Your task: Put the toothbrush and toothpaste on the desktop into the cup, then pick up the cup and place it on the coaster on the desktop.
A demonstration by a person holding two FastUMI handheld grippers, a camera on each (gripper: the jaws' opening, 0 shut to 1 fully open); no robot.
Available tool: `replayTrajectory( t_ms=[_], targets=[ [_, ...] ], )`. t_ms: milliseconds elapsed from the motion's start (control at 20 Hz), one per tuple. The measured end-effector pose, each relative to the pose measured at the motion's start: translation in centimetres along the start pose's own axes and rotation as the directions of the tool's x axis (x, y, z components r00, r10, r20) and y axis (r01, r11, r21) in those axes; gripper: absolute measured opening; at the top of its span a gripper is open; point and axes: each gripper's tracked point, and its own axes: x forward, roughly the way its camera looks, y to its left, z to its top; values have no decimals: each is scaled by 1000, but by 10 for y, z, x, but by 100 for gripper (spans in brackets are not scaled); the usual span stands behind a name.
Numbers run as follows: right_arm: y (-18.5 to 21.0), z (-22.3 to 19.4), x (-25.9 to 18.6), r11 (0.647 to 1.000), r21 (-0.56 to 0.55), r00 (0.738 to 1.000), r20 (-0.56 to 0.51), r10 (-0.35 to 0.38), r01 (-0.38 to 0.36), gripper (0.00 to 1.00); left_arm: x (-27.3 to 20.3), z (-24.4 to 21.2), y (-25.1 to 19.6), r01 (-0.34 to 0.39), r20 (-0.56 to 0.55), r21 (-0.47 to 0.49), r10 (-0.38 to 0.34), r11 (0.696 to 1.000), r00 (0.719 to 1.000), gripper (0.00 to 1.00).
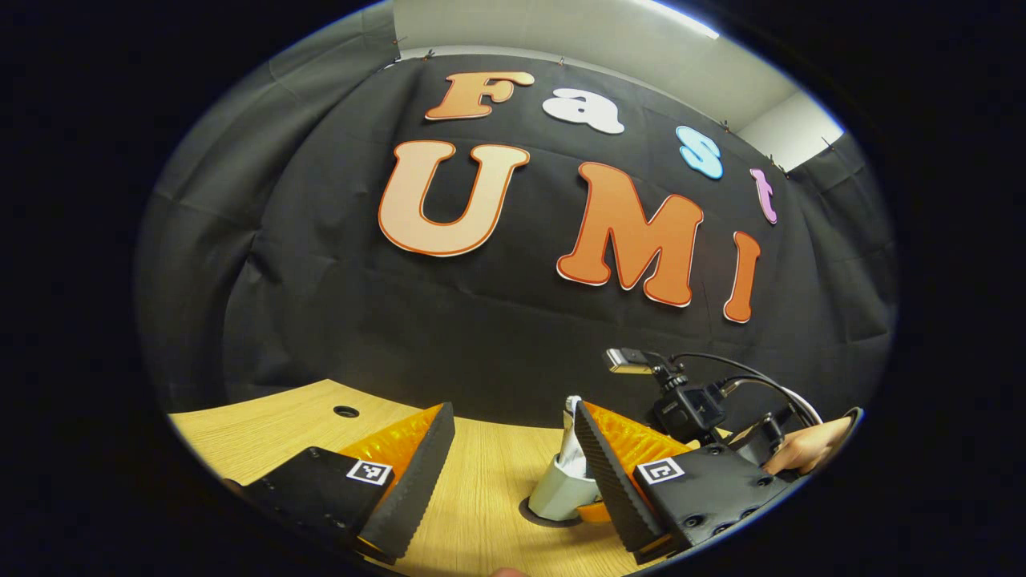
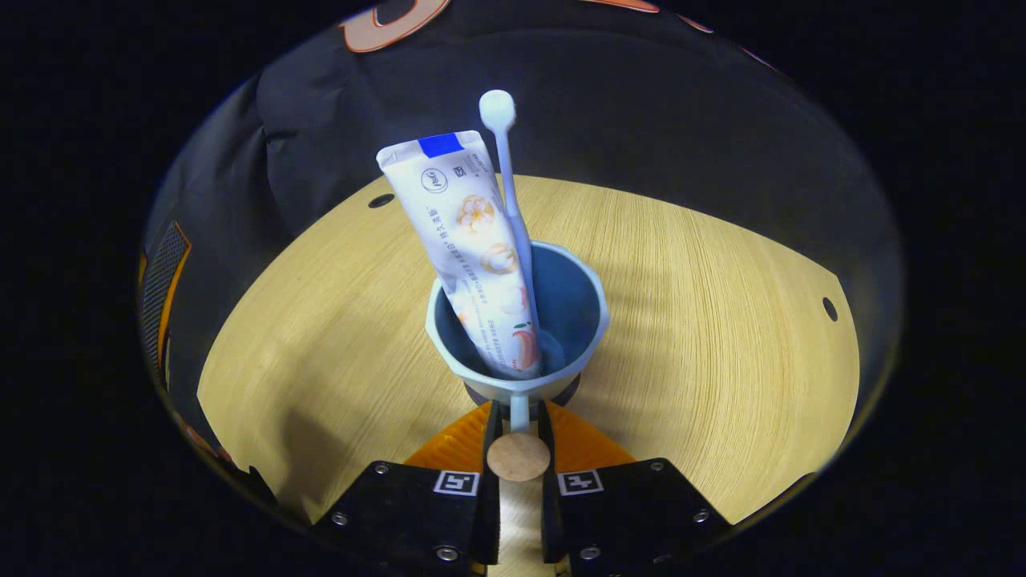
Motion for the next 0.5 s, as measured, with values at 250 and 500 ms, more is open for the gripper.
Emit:
replayTrajectory(
  t_ms=[250, 500],
  targets=[
    [-1, 6, -2, 997, 2, 996, 42, 73, -73, 37, 5, -10, -7, 18, -29, -13, -18, 1000, 999, 95],
    [-10, 8, -20, 995, 35, 987, 129, 93, -98, 73, 7, -15, -5, 9, -49, -10, -10, 1000, 999, 94]
  ],
)
